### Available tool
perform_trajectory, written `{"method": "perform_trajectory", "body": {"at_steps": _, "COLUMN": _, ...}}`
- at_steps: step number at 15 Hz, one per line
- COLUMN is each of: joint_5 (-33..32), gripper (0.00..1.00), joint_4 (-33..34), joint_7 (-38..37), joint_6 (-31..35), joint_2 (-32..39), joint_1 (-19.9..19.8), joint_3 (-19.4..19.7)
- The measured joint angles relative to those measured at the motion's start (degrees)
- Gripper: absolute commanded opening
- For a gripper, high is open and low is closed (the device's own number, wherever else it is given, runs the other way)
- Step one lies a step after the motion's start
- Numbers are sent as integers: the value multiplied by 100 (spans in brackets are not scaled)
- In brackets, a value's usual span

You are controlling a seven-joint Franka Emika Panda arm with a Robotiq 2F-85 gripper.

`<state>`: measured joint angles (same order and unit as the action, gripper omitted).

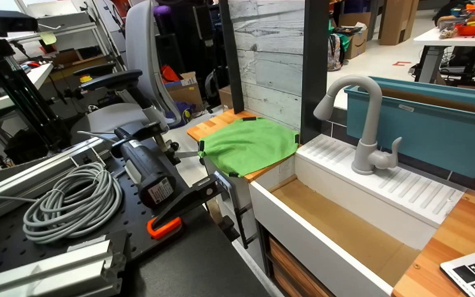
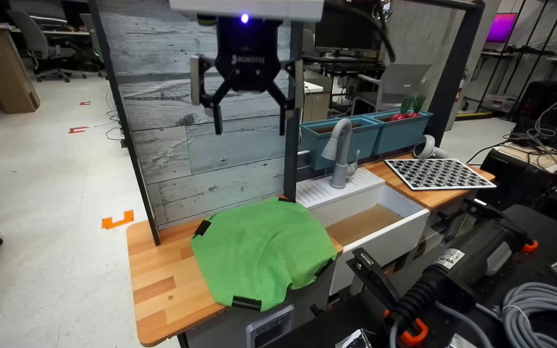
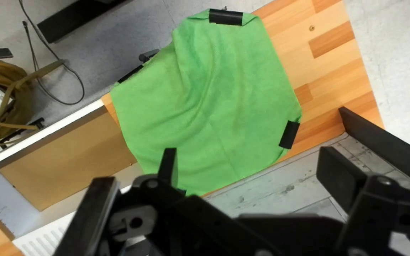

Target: Fold the green towel

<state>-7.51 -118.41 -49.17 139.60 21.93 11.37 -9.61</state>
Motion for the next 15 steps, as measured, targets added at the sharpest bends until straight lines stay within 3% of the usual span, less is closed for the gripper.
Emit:
{"method": "perform_trajectory", "body": {"at_steps": 6, "joint_5": 6, "gripper": 100, "joint_4": 1349, "joint_7": -511, "joint_6": 312, "joint_2": 1686, "joint_1": 738, "joint_3": 592}}
{"method": "perform_trajectory", "body": {"at_steps": 15, "joint_5": 24, "gripper": 100, "joint_4": 2808, "joint_7": -546, "joint_6": 379, "joint_2": 3054, "joint_1": 1152, "joint_3": 916}}
